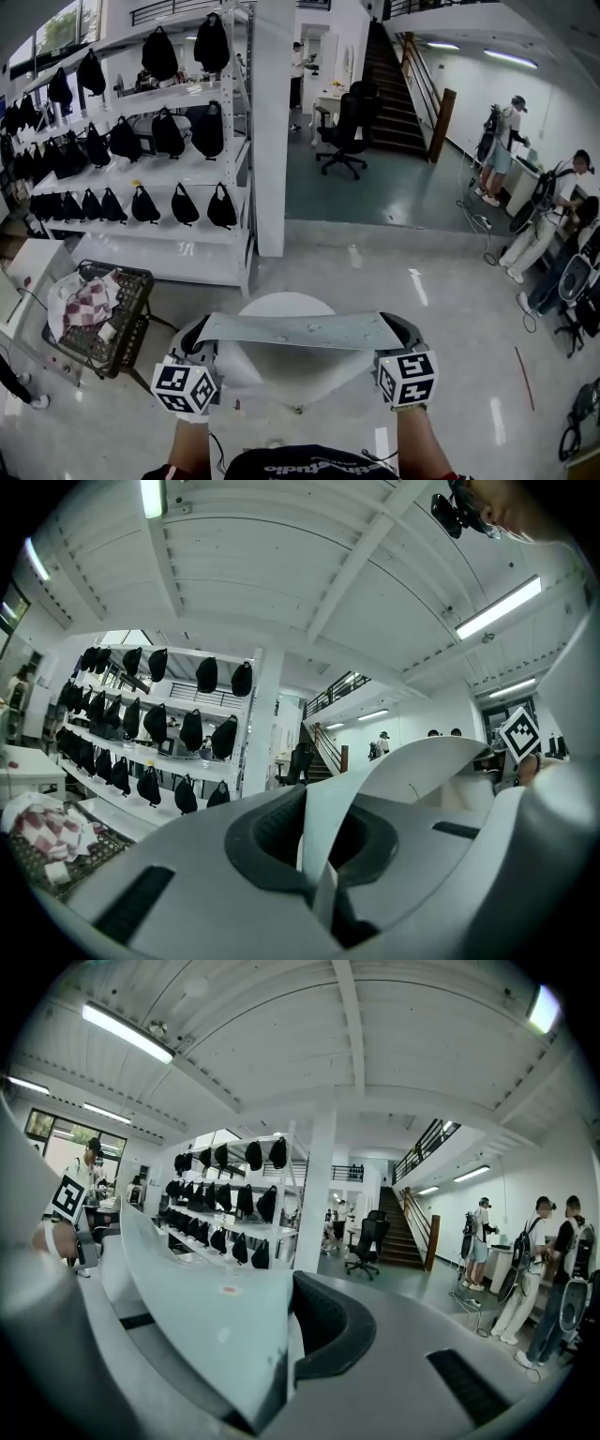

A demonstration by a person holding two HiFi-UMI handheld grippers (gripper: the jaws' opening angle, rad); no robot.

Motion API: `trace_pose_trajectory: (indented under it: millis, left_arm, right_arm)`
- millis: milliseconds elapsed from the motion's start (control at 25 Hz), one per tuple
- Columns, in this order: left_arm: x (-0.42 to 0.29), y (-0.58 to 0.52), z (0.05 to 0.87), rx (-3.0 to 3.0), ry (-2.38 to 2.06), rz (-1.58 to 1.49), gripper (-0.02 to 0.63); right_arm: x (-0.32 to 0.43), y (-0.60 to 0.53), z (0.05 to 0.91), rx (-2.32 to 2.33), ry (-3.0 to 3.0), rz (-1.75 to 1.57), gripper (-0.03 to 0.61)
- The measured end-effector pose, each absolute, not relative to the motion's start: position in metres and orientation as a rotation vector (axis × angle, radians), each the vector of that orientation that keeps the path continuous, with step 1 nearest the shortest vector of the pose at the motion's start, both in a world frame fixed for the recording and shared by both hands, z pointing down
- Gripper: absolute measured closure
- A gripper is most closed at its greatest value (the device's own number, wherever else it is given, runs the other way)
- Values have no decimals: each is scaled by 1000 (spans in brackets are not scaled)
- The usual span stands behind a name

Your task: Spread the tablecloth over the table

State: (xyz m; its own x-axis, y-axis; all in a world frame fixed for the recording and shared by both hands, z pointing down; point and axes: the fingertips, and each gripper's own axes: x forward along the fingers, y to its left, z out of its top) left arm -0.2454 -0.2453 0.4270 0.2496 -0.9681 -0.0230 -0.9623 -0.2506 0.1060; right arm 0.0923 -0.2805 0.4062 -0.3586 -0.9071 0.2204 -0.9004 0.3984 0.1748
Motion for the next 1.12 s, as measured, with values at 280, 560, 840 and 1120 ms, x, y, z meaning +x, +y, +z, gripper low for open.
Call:
trace_pose_trajectory:
  millis: [280,560,840,1120]
  left_arm:
    - [-271,-276,432,2444,-1849,-126,594]
    - [-275,-297,428,2495,-1809,-128,594]
    - [-271,-305,429,2505,-1791,-149,594]
    - [-282,-314,432,2450,-1817,-151,595]
  right_arm:
    - [67,-304,404,1621,-2356,-46,551]
    - [65,-312,402,1680,-2325,-49,551]
    - [70,-315,401,1692,-2298,-47,552]
    - [58,-334,397,1659,-2322,-52,551]
